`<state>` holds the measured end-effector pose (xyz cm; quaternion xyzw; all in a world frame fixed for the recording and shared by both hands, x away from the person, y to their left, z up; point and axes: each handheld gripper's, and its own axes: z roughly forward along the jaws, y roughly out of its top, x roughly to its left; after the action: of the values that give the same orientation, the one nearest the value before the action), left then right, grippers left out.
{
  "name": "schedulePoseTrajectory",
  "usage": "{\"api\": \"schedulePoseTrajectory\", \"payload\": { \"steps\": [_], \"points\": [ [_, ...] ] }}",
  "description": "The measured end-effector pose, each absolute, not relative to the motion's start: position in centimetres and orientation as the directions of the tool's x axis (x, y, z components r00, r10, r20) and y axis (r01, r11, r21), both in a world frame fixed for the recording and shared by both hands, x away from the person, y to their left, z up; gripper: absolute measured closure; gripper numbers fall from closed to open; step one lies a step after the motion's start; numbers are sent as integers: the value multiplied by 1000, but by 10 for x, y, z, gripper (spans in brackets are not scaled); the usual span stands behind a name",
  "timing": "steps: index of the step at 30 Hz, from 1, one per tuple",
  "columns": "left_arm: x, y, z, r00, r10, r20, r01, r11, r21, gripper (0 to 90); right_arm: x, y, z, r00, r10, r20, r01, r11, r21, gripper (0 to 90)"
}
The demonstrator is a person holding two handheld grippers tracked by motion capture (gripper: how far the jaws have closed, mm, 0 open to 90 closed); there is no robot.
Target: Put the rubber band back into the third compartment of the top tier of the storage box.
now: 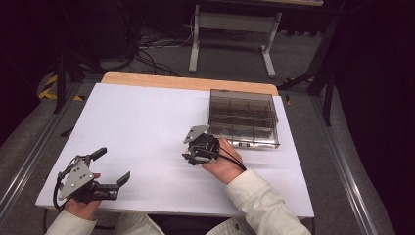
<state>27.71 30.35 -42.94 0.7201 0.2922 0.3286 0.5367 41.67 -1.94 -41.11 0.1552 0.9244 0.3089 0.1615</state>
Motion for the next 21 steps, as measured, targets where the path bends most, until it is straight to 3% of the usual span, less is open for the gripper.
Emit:
{"api": "schedulePoseTrajectory", "payload": {
  "steps": [21],
  "points": [
    [277,303,-430,616,772,157,72,-254,965,1,426,-12,-433,-903,404,-149,276,809,518,624]
  ]
}}
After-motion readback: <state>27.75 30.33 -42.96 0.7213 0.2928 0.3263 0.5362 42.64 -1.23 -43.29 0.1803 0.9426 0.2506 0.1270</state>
